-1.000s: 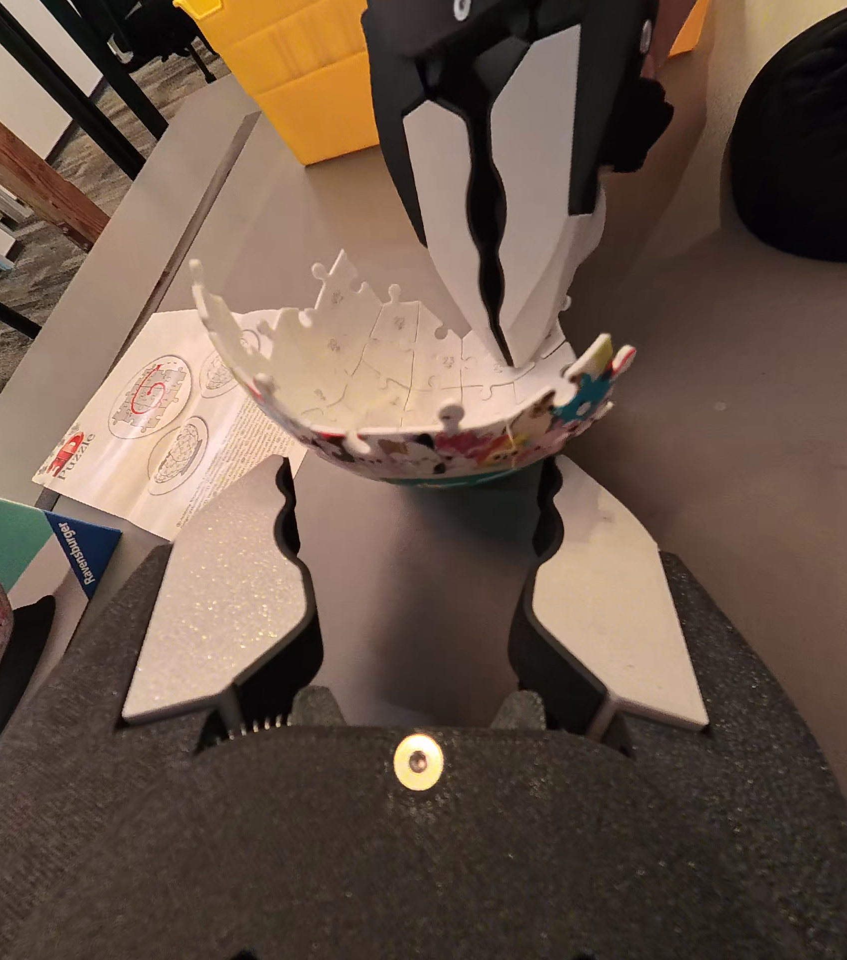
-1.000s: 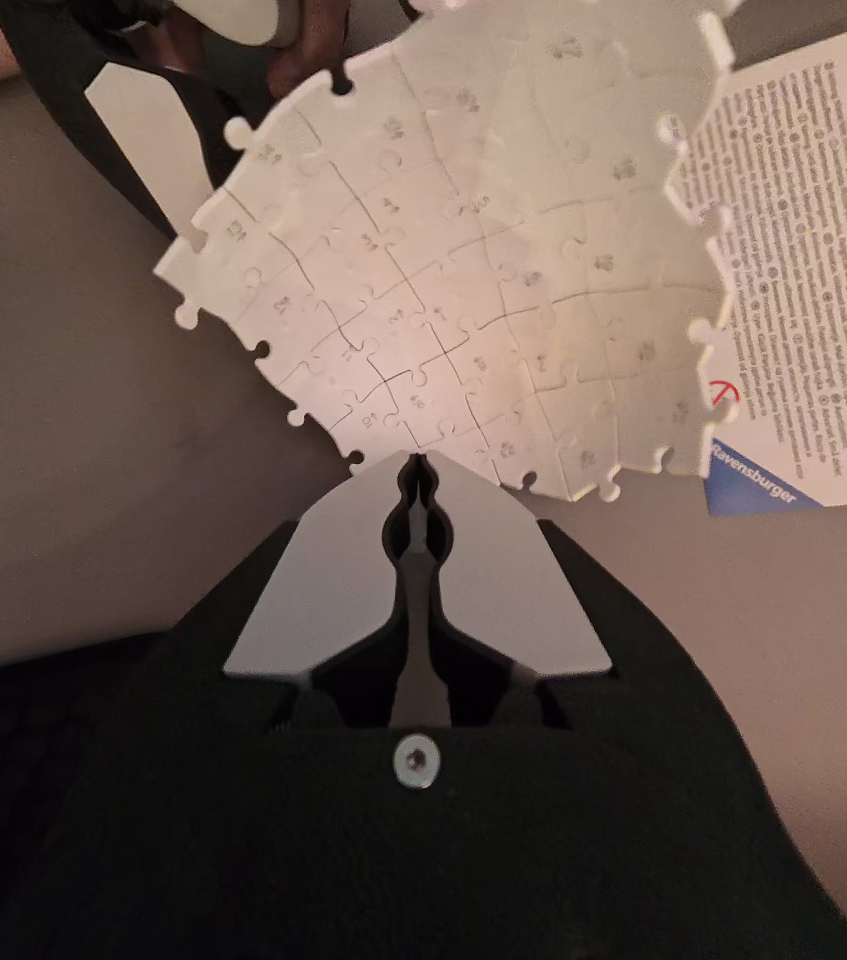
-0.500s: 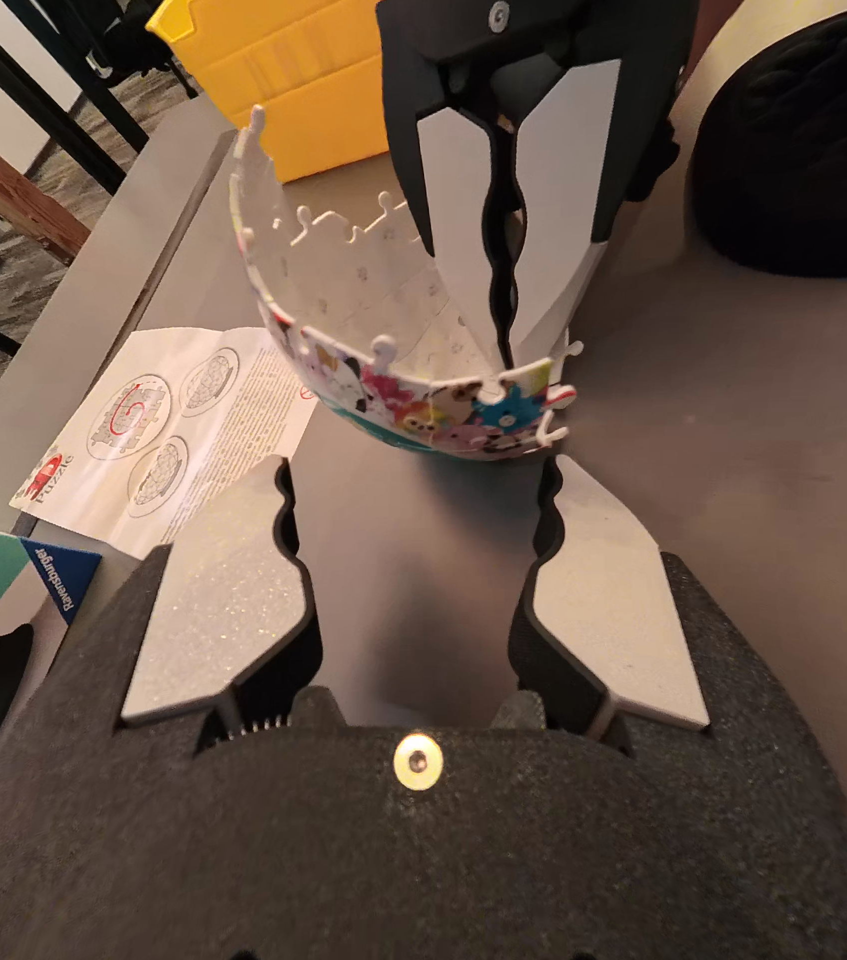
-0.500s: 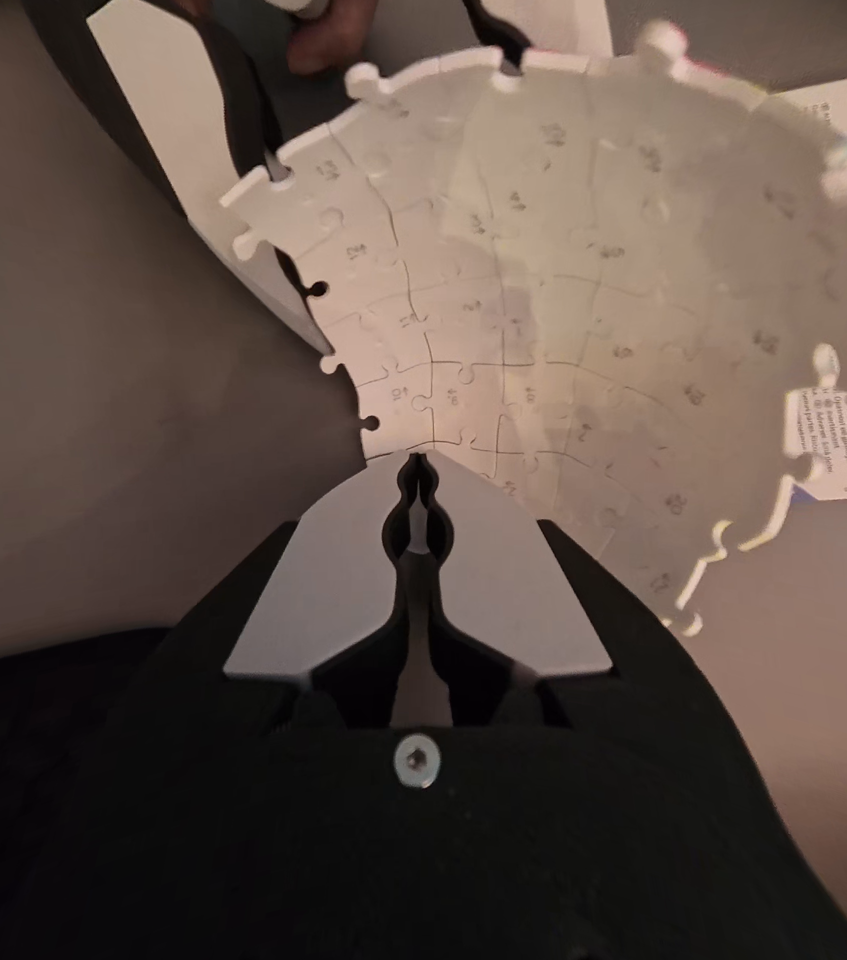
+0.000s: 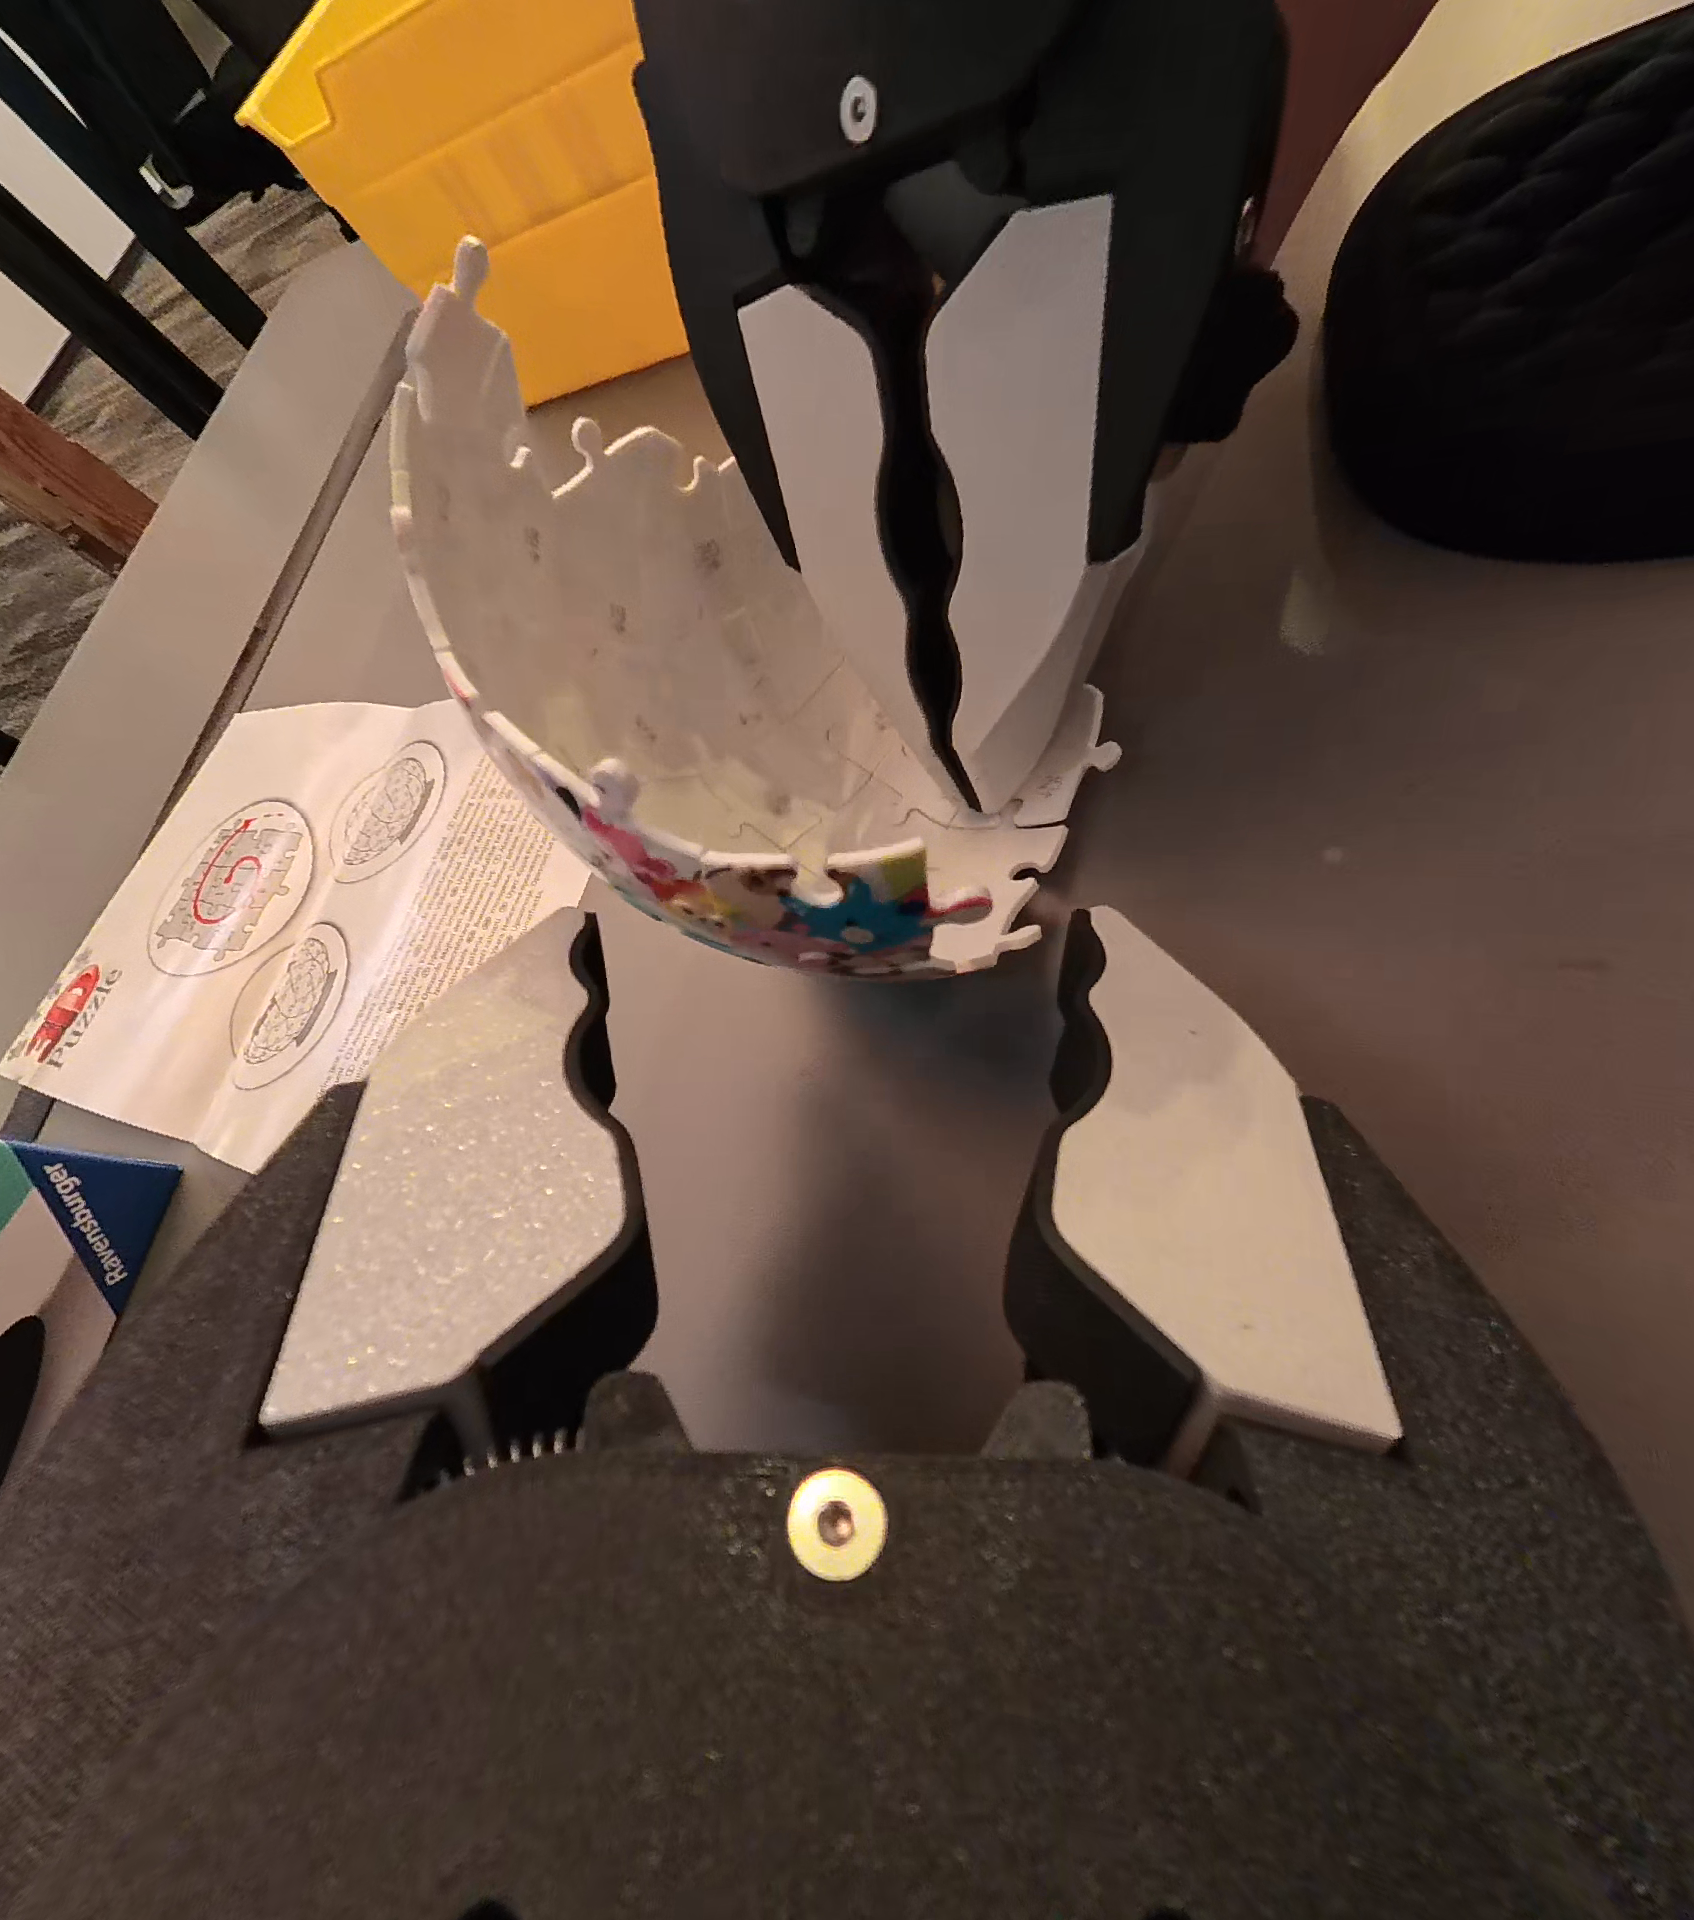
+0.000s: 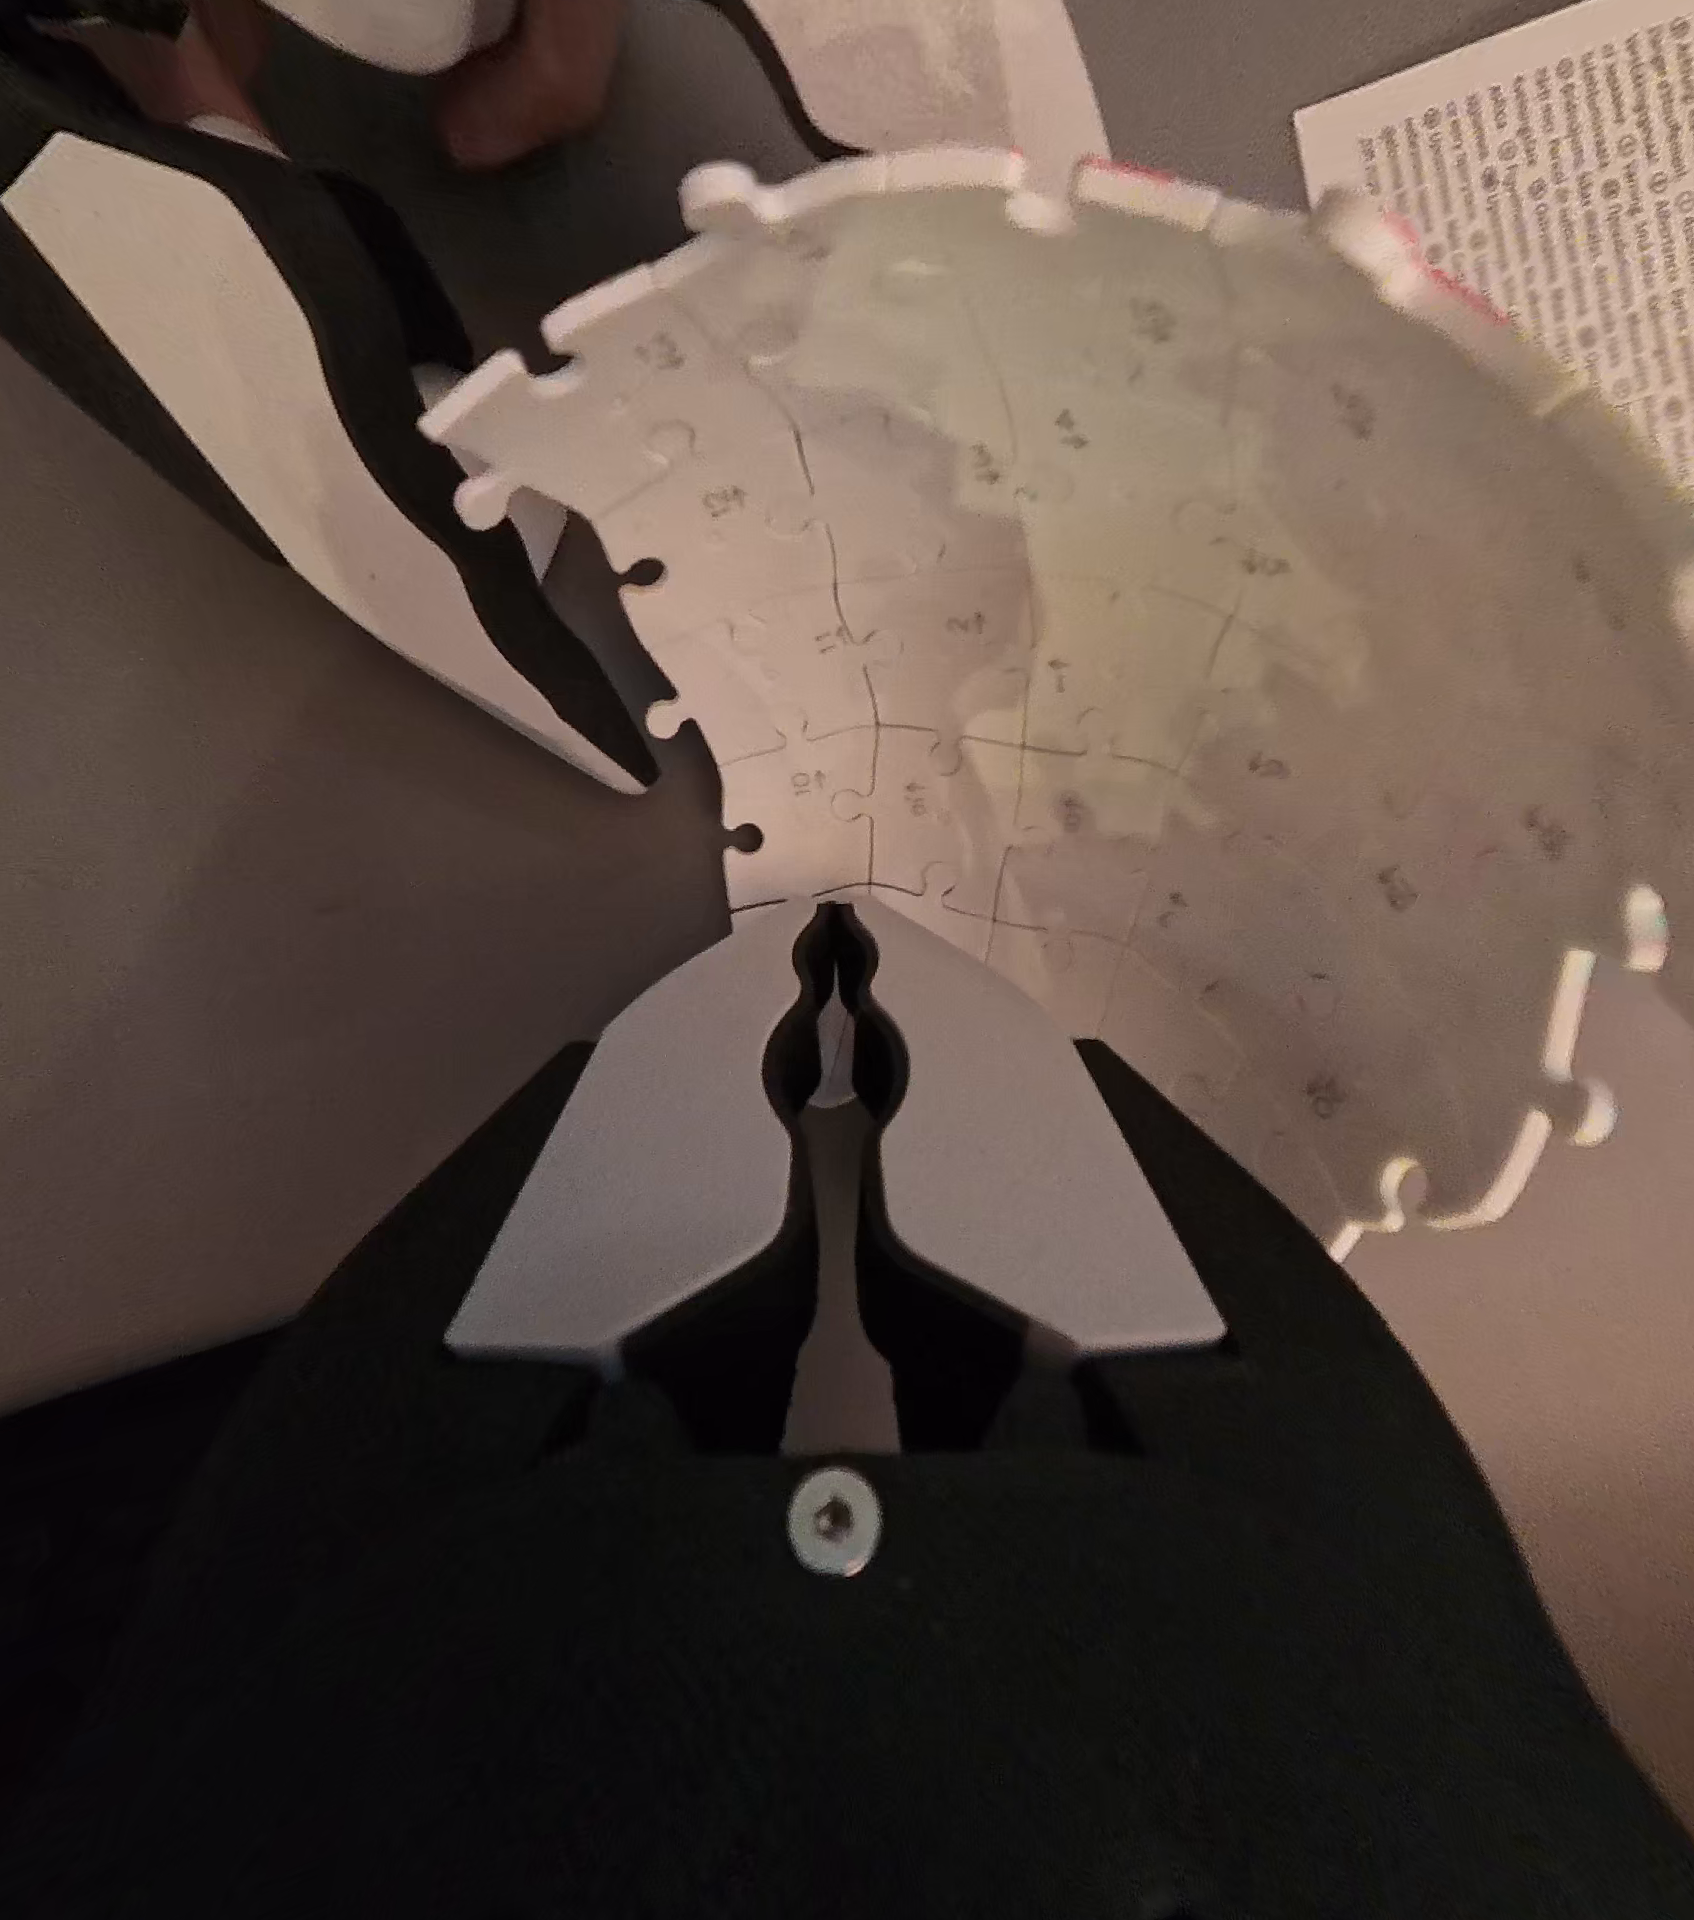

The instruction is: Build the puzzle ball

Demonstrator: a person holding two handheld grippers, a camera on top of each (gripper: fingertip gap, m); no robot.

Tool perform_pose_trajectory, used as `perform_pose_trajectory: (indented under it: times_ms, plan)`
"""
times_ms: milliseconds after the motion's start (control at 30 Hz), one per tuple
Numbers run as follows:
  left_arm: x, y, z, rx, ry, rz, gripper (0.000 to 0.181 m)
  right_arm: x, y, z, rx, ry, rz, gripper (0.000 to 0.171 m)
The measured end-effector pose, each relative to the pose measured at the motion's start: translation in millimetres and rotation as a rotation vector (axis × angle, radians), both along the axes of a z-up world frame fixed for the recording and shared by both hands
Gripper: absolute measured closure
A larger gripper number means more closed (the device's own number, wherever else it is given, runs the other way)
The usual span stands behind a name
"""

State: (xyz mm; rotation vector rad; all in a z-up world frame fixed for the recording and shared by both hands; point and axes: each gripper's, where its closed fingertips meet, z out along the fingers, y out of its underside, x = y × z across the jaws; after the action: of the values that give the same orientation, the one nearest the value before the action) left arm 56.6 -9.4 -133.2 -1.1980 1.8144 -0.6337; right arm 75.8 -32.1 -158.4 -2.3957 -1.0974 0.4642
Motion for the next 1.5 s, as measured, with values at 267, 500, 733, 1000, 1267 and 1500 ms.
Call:
perform_pose_trajectory:
  times_ms: [267, 500, 733, 1000, 1267, 1500]
  plan:
    - [2, -3, 0, 0.002, -0.001, -0.007, 0.098, -1, 0, 0, 0.045, -0.053, 0.033, 0.169]
    - [3, -3, 0, 0.001, -0.002, -0.003, 0.099, -1, 0, 2, 0.058, 0.051, 0.015, 0.170]
    - [3, -3, 0, 0.001, 0.000, 0.000, 0.099, 6, -2, 7, 0.064, 0.024, -0.008, 0.170]
    - [3, -3, 0, 0.005, 0.001, 0.001, 0.101, 10, -11, 11, 0.124, 0.029, -0.004, 0.170]
    - [3, -3, 0, 0.009, -0.001, 0.001, 0.101, 17, -3, 33, 0.251, 0.055, -0.077, 0.170]
    - [4, -2, 0, 0.007, -0.002, 0.006, 0.100, 42, 3, 44, 0.232, 0.026, -0.267, 0.170]
